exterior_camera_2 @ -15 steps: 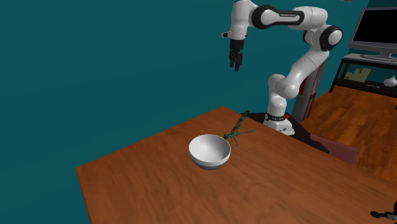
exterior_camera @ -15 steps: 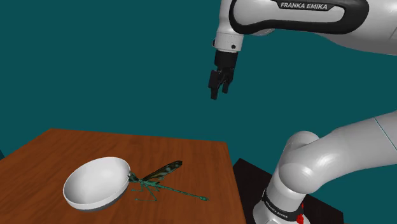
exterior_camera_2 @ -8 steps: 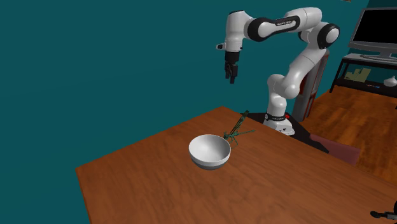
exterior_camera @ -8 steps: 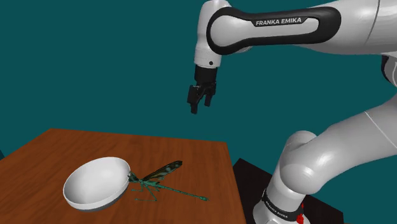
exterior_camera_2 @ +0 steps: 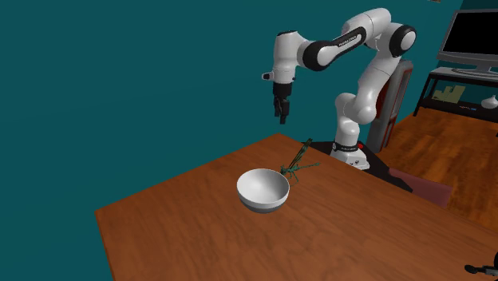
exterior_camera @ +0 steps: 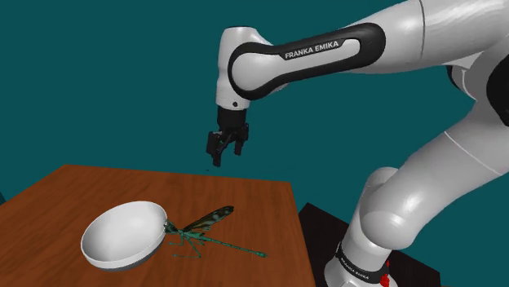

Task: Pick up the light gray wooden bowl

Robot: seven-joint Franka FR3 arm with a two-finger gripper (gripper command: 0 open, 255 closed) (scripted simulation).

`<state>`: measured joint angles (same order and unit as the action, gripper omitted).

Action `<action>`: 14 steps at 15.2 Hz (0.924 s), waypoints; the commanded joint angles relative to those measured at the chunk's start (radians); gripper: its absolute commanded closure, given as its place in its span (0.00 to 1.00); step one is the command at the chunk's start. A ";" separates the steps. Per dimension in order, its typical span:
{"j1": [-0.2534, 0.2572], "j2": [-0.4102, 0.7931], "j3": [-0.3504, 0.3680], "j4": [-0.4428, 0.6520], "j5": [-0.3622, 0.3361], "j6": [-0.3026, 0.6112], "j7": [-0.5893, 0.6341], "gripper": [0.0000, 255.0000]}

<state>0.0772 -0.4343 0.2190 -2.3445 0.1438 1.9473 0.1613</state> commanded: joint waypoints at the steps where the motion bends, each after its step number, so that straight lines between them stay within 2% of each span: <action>1: 0.008 0.056 0.027 0.015 0.008 0.048 0.031 0.00; 7: 0.028 0.250 0.101 0.090 -0.003 0.181 0.127 0.00; 14: 0.062 0.501 0.160 0.235 -0.079 0.297 0.260 0.00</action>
<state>0.1343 0.0260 0.3737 -2.1460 0.0794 2.2390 0.4005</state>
